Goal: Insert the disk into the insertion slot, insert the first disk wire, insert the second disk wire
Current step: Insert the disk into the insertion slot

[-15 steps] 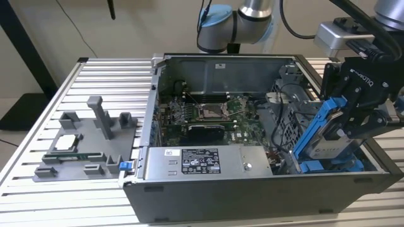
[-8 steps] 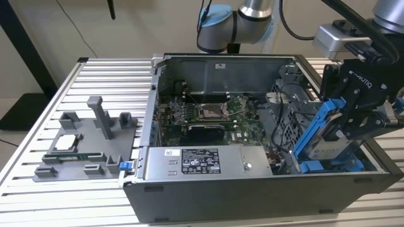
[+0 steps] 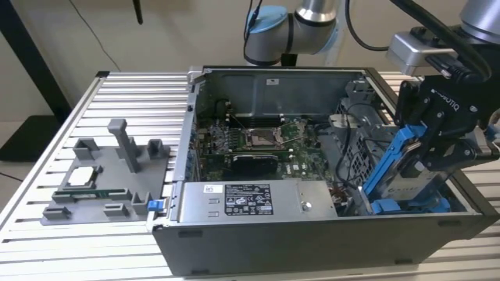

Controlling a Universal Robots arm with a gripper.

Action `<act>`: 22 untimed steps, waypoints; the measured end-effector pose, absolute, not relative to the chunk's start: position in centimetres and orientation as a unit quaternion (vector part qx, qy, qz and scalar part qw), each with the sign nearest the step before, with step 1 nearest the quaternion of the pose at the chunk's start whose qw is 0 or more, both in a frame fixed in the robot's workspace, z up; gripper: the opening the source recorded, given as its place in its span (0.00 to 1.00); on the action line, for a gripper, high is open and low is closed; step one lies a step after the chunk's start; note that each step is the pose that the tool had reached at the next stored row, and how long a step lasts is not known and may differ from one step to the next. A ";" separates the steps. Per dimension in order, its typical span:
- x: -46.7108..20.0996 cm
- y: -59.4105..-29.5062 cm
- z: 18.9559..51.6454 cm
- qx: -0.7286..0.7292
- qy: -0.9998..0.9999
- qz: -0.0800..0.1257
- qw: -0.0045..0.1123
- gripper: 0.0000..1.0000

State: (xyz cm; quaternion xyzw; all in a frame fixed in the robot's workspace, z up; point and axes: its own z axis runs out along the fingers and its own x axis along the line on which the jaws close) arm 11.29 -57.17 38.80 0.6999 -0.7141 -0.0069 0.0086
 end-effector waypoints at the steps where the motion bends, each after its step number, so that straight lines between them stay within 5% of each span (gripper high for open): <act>1: 11.3 -57.2 38.8 0.700 -0.714 -0.007 0.009 1.00; 16: 11.3 -57.2 38.9 0.700 -0.714 -0.007 0.009 1.00; 17: 11.3 -57.1 38.9 0.700 -0.714 -0.007 0.009 0.00; 22: 11.3 -57.1 38.9 0.700 -0.714 -0.007 0.009 0.00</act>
